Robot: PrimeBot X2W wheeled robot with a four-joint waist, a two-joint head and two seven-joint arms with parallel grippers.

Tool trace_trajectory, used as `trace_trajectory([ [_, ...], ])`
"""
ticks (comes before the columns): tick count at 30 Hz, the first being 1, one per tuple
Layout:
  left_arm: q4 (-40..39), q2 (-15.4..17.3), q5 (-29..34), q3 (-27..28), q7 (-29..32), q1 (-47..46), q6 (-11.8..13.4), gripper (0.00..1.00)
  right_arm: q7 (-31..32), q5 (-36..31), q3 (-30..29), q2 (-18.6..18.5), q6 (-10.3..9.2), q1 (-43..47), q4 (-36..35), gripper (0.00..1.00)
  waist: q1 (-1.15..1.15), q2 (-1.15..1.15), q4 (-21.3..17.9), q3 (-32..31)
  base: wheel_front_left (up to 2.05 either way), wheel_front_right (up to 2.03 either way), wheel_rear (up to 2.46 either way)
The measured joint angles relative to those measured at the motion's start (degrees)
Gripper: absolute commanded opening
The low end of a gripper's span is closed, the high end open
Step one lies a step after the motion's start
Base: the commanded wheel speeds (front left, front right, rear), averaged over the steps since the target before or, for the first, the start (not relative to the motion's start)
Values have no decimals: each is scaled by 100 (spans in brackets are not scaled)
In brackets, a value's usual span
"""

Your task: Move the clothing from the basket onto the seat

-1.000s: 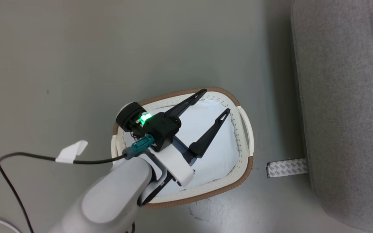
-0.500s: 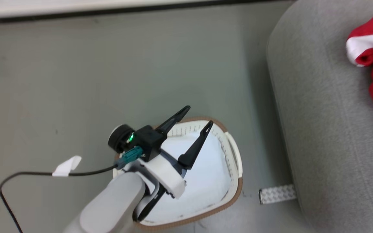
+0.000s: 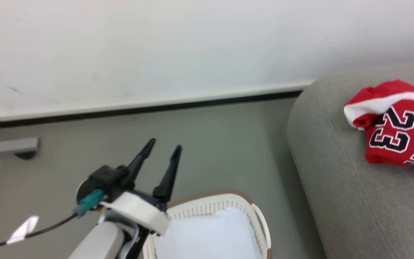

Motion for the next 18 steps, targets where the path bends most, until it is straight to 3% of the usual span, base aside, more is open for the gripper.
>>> trace_trajectory([
  [6,-132,165,-285,725,0,602,207,100,-514,-369,-342,776,0,536,-504,100,0,0,369,-466,0,0,0],
  [13,-388,258,-459,1497,0,1312,505,100,-1649,-888,-443,1756,0,1328,-832,100,0,0,791,-745,0,0,0],
  [18,-453,90,-287,1866,0,1807,533,100,-2282,-1313,-182,2310,0,1911,-728,100,0,0,952,-857,0,0,0],
])
